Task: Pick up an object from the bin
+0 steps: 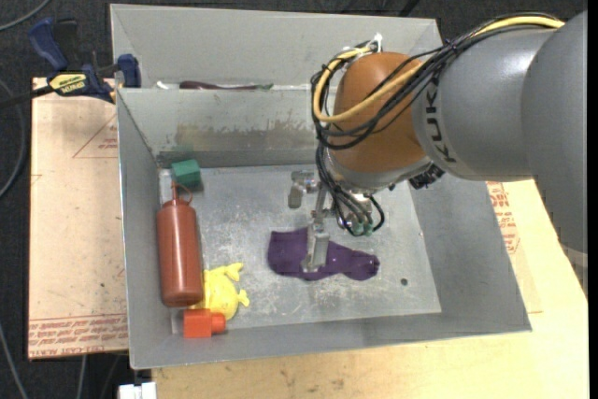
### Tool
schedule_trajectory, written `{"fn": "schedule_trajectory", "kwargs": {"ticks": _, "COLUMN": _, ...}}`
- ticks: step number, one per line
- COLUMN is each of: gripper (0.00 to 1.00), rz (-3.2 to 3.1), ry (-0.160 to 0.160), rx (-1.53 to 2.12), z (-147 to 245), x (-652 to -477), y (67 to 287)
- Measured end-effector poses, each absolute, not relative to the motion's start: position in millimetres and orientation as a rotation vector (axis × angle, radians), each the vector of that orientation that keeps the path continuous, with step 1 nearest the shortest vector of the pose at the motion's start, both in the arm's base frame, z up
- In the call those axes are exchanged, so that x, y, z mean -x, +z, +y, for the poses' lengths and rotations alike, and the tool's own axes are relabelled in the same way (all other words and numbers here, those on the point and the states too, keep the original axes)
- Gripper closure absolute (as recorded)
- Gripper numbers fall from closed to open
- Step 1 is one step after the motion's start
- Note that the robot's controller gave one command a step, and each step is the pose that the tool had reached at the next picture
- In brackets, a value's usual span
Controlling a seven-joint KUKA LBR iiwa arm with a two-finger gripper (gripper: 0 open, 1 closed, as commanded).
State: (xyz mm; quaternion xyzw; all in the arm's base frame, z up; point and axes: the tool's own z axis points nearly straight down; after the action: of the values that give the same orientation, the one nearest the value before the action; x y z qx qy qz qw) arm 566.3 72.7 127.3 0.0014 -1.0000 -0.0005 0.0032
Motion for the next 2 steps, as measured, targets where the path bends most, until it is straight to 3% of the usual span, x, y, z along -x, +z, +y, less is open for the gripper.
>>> {"fn": "schedule_trajectory", "kwargs": {"ticks": 1, "gripper": 0.00, "rz": -3.142, "ry": -0.002, "rx": -0.002, "z": 72.5, "x": -567.9, "y": 131.9}}
{"fn": "schedule_trajectory", "kwargs": {"ticks": 2, "gripper": 1.00, "rz": -3.129, "ry": -0.002, "rx": 0.186, "z": 28.9, "x": -541.5, "y": 70.2}}
